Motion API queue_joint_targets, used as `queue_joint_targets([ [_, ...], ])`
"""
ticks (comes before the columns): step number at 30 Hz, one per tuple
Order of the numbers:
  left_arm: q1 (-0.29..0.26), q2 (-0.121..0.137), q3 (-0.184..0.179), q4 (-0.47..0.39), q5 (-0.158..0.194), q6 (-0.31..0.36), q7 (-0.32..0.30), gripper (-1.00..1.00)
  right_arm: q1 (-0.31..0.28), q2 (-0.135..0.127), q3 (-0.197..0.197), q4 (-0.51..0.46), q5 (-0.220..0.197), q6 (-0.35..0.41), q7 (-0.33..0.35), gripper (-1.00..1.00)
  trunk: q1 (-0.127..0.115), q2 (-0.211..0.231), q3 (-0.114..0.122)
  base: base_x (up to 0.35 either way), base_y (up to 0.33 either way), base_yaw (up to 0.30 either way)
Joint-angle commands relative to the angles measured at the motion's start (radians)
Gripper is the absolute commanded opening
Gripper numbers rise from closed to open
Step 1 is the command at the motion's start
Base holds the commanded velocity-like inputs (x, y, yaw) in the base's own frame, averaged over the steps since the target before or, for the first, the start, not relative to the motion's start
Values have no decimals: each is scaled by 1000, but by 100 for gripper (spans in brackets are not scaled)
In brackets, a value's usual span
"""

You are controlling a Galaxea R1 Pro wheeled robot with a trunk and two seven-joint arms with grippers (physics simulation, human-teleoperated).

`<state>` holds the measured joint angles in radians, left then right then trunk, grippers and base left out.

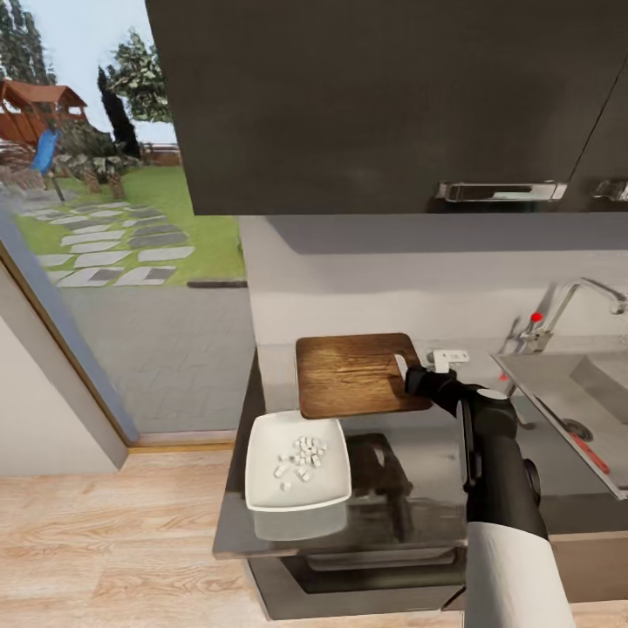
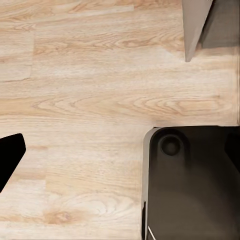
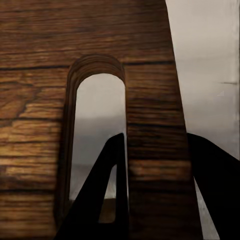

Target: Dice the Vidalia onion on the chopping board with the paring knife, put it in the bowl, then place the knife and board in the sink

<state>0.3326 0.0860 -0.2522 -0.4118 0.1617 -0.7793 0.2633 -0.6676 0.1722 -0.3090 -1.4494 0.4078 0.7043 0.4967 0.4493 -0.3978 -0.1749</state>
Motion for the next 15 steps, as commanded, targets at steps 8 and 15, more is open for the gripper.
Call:
queue_joint_targets([
  [8, 0, 1, -9, -2, 10, -2, 4, 100, -1, 2, -1, -1, 6, 3, 11, -100, 1, -2, -2, 0, -326, 0],
  [15, 0, 1, -9, -2, 10, -2, 4, 100, -1, 2, 5, 0, 2, 4, 12, -100, 1, -2, -1, 0, -321, -22],
])
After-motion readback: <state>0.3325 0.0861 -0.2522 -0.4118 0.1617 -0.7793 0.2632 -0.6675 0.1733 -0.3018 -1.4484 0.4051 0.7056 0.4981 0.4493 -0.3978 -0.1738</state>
